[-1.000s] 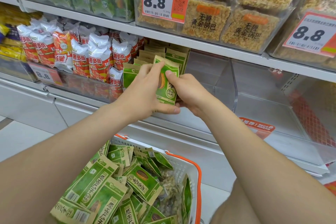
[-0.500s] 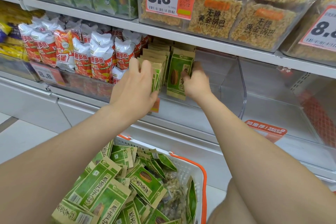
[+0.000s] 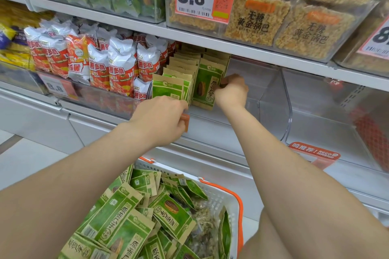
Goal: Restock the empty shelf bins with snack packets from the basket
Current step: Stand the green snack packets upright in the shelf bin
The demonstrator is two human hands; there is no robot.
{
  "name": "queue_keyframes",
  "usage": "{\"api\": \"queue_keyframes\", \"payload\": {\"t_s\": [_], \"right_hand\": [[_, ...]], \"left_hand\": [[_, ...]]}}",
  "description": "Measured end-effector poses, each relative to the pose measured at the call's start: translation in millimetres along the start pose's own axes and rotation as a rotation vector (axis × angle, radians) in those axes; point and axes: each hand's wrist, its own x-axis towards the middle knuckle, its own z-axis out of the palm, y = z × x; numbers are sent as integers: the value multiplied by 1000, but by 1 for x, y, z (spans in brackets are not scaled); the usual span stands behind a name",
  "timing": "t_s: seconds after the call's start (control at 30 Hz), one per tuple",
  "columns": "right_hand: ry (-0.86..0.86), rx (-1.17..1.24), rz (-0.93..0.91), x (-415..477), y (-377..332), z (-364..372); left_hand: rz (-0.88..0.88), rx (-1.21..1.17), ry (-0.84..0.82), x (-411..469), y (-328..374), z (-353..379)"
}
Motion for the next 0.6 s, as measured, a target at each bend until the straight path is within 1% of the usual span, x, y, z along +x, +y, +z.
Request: {"api": "queue_keyframes", "payload": {"t_s": [0.17,0.27,0.33,0.43,0.5,0.53,0.6], "right_hand": [[-56,-37,43,-3,6,-7],[-80,-112,15,-13,8,-16],[-98,-165,-76,-24,5,-24],[-120,-137,-302,-53,-6,-40],[-158,-121,-461,-75,-15,-55],[-200,-143,-527,-85,-18,-63],[-318,-230,-602,-104,-18,-74]], "left_hand": [[22,-49,-47,-5,2,0],[71,-87,-25,-9,5,-3],[86,-131,8,-13,8,-4],[99,-137,2,-19,15,-6],[114,-91,-69,-23,18,-6],[114,-67,-131,-25,20,-5],[114,-30,-289,-30,25,-3]]}}
